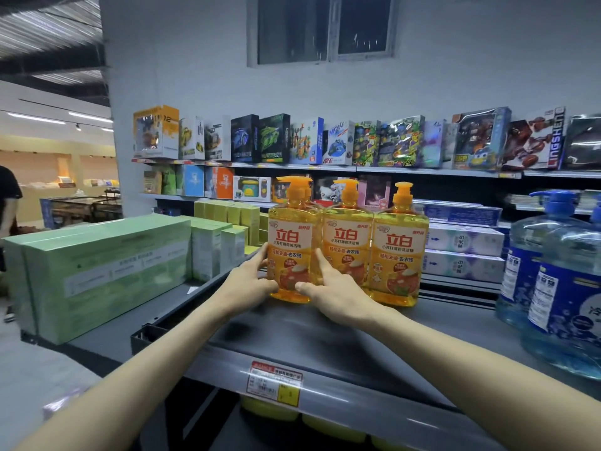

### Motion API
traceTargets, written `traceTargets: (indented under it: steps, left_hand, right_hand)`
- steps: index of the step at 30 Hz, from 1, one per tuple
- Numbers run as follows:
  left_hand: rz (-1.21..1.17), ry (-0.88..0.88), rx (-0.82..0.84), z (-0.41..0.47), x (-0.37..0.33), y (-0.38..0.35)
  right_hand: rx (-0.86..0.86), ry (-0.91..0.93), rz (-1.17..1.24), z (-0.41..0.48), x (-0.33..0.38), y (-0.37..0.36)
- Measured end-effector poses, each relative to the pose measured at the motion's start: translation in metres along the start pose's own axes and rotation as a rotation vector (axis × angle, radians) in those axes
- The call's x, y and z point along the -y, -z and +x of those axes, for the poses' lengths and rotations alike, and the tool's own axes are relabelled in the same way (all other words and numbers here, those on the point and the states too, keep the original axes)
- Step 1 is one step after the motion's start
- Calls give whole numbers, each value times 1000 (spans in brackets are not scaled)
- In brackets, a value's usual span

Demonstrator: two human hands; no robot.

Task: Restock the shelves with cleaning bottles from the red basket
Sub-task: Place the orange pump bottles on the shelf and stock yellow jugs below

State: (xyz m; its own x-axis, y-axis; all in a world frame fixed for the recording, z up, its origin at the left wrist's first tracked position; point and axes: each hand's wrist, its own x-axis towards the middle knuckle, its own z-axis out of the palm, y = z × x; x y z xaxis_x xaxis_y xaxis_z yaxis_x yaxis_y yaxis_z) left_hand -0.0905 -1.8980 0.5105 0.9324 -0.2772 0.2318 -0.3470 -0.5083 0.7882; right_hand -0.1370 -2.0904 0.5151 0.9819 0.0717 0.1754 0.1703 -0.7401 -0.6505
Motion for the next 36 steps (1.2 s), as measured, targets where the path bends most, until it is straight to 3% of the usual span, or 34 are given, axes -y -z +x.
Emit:
traceTargets:
  steps: [8,15,23,31,36]
  left_hand:
    - [321,-62,-5,-27,-23,-15]
    - [477,-98,105,-60,-80,-71]
    - [639,-371,126,-139,-202,-200]
    - [568,-692,168,-262,-324,-350]
    - [484,-813,390,-336,-380,-470]
  right_hand:
    - [61,-138,-315,-31,-22,21]
    - [-49,-159,-623,-118,-44,72]
    - [-336,-291,-771,-285,-89,158]
    - [-531,-554,-800,-496,-161,227]
    - [-558,-784,-788,-620,-220,252]
